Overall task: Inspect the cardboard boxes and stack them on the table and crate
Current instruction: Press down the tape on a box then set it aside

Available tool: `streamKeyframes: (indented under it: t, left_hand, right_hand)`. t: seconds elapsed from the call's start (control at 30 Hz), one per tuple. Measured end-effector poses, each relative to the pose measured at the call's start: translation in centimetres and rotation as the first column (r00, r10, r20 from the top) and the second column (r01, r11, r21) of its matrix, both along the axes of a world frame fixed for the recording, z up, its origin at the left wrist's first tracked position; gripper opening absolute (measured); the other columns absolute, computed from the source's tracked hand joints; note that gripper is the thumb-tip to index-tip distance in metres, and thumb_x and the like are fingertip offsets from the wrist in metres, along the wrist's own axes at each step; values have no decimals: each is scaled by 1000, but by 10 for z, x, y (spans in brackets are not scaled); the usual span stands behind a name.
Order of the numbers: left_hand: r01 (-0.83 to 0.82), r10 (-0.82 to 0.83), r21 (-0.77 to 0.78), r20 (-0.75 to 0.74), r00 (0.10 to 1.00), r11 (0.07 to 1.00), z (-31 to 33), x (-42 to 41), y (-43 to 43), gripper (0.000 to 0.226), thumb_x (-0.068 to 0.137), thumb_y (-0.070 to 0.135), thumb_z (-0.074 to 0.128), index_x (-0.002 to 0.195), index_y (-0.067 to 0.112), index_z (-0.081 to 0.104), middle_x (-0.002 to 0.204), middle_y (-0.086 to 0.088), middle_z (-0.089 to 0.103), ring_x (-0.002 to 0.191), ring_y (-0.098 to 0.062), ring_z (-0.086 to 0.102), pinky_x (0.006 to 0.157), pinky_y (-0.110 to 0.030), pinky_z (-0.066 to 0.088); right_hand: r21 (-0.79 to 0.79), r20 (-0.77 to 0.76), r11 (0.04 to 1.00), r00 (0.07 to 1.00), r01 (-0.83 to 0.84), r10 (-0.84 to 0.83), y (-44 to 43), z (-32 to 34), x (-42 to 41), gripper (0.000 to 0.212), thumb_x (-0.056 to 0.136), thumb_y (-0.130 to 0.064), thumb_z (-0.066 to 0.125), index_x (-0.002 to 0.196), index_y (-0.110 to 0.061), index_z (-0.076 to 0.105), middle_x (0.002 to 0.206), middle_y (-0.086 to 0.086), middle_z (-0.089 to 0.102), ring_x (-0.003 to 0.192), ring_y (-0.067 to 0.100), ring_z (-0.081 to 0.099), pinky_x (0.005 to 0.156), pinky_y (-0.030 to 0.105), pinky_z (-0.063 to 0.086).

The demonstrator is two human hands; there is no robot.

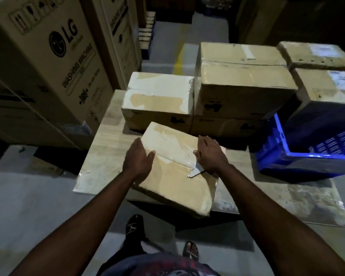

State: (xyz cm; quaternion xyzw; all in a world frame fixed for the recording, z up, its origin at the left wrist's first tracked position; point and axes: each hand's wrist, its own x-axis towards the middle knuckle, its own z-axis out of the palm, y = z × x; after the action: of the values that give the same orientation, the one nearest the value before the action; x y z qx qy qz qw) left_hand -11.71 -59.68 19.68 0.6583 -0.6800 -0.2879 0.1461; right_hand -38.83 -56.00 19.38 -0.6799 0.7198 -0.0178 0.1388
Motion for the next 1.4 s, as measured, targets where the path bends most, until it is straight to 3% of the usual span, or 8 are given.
streamKeyframes:
  t: [0.1,0.23,0.5,0.63,0.8,0.97,1.1,1.4]
  left_hand:
    - [-18,17,-42,-34,999,999,3,27,-19,53,92,47,54,134,16,44,129,-7,58,115,-28,57,90,-41,50]
    - [-38,36,-36,-48,998,999,8,65,-44,43,93,44,53,126,16,48,123,-6,61,109,-29,60,87,-40,52]
    - [-23,25,-55,21,999,998,-2,116,-60,64,97,36,52,150,10,28,150,-6,41,131,-29,46,99,-39,43]
    - [0,-1,16,40,999,1000,-10,125,-74,75,95,54,47,155,18,17,141,-13,51,120,-34,55,91,-41,48]
    - [34,-25,111,-83,996,993,-12,138,-83,76,91,62,52,152,26,25,127,-10,63,111,-33,61,82,-33,47]
    - [19,24,184,-227,974,983,-10,144,-76,53,90,61,55,132,29,52,115,8,65,108,-20,62,81,-30,46]
    - [-34,101,227,-288,952,973,-9,147,-68,56,84,68,57,124,28,59,117,7,68,107,-17,62,91,-37,52]
    - [-131,191,202,-317,929,971,14,146,-31,50,91,58,54,127,23,53,118,1,64,108,-22,60,91,-36,49]
  right_hand:
    - [-25,20,1000,1000,0,1,-17,4,28,66,101,-32,48,155,-6,21,158,14,30,148,32,19,121,44,14]
    - [-15,46,1000,999,-6,6,-45,6,70,66,100,-31,51,155,-8,22,158,12,30,149,29,19,121,41,14]
    - [-53,33,999,999,3,-2,-67,1,122,66,101,-33,49,157,-12,21,164,6,20,152,23,7,121,41,5]
    - [-127,98,968,974,214,-203,-51,-1,114,73,101,-42,47,156,-6,15,165,9,10,153,25,4,122,39,2]
    - [-20,546,799,676,601,-495,8,-9,110,77,93,-53,43,153,-9,28,159,11,30,147,25,28,121,39,23]
    - [204,715,793,465,574,-521,31,-9,130,57,101,-36,52,152,-27,28,134,-10,52,116,15,53,98,31,41]
    - [251,790,753,321,608,-523,30,-11,135,59,100,-33,53,152,-34,27,144,-6,51,127,18,52,109,41,41]
    - [124,788,840,462,528,-407,19,33,110,52,98,-30,57,146,-38,39,136,-13,57,122,12,55,104,38,43]
